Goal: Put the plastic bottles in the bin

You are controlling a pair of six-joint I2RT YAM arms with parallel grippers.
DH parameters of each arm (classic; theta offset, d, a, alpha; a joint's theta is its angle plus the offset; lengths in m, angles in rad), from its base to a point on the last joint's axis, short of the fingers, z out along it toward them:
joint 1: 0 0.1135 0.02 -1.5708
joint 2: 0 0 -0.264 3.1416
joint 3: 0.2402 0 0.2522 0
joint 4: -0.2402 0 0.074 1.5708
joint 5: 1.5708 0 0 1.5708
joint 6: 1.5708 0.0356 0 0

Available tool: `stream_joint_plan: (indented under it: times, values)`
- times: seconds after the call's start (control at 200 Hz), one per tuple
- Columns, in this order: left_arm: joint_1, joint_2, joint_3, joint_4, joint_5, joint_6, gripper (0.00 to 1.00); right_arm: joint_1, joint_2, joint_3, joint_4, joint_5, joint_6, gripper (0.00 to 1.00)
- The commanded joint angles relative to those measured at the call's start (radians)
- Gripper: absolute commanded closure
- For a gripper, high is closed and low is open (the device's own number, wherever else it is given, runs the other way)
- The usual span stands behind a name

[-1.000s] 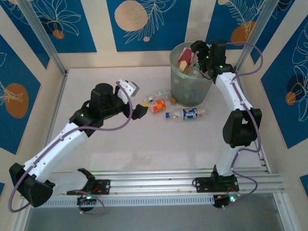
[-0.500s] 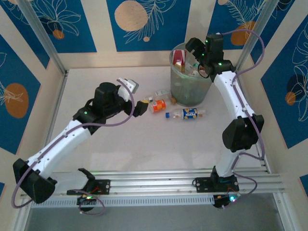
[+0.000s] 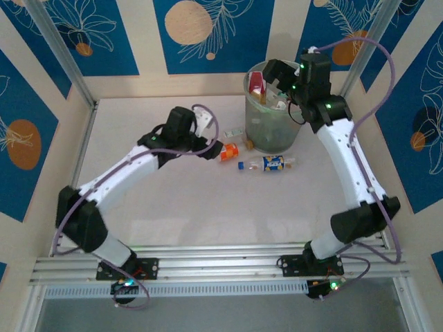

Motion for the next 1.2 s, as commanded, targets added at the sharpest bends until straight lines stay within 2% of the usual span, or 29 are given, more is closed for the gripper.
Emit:
stream_joint_plan:
  times: [0.0, 0.255, 0.445, 0.625, 0.895, 1.195]
  values:
    - [0.035, 0.13, 0.125, -0.078, -0.005, 0.058, 0.02, 0.01, -0.102, -0.108, -0.034, 0.032, -0.005, 0.01]
    - [0.066, 0.448, 0.435, -0.147, 0.117, 0.072, 0.07, 0.028, -0.31, -0.311, -0.039, 0.063, 0.016, 0.01]
    - [0.066, 0.652, 0.678, -0.228, 0.168, 0.053, 0.13, 0.039, -0.417, -0.406, -0.059, 0.086, 0.048, 0.01]
    - [0.067, 0.794, 0.854, -0.31, 0.183, 0.054, 0.13, 0.046, -0.471, -0.447, -0.079, 0.088, 0.063, 0.01]
    - [0.066, 0.898, 0.963, -0.361, 0.16, 0.047, 0.13, 0.071, -0.479, -0.451, -0.096, 0.101, 0.067, 0.01]
    - [0.066, 0.94, 0.966, -0.379, 0.134, 0.056, 0.13, 0.091, -0.477, -0.45, -0.085, 0.118, 0.064, 0.01]
